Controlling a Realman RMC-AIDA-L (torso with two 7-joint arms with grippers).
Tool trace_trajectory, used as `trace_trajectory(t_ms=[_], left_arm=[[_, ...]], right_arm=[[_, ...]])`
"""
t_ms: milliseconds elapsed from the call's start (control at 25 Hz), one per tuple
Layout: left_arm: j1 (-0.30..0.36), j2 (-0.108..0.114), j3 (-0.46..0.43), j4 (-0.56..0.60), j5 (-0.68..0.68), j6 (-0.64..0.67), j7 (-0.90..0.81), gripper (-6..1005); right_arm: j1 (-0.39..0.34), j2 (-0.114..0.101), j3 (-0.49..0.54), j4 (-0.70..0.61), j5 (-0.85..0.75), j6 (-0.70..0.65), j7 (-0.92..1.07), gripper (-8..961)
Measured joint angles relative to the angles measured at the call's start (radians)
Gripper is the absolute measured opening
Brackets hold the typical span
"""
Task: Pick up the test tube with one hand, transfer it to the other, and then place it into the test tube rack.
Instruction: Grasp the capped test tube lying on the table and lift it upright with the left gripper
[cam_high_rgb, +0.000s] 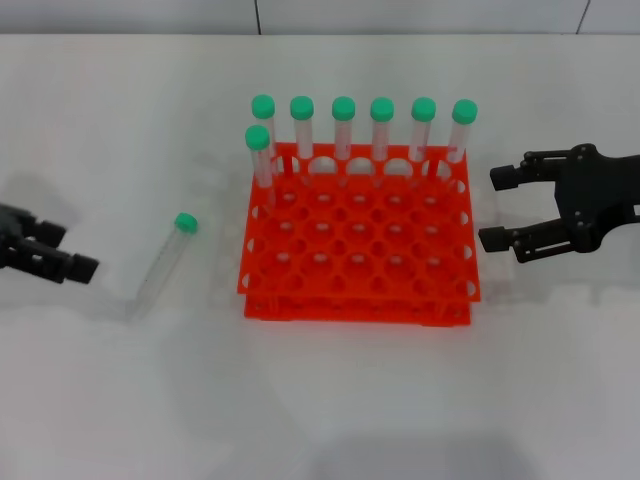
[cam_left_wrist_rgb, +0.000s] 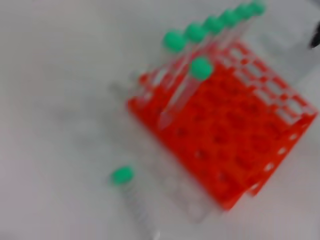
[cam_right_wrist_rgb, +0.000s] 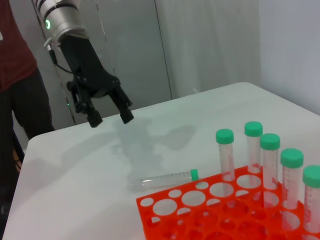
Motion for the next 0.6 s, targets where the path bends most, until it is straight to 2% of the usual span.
trace_trajectory(t_ms=[160,600], left_arm=[[-0.031,-0.002,-0.002,-0.006,0.104,-0.021,-0.062,888],[-0.098,-0.019,0.009,-0.019,0.251,-0.067,-0.236,887]], right_arm=[[0.006,0.006,0.000,-0.001,0.001,0.000,0.000,853],[0.018,0.018,0.000,-0.002,0.002,0.003,0.000,853]])
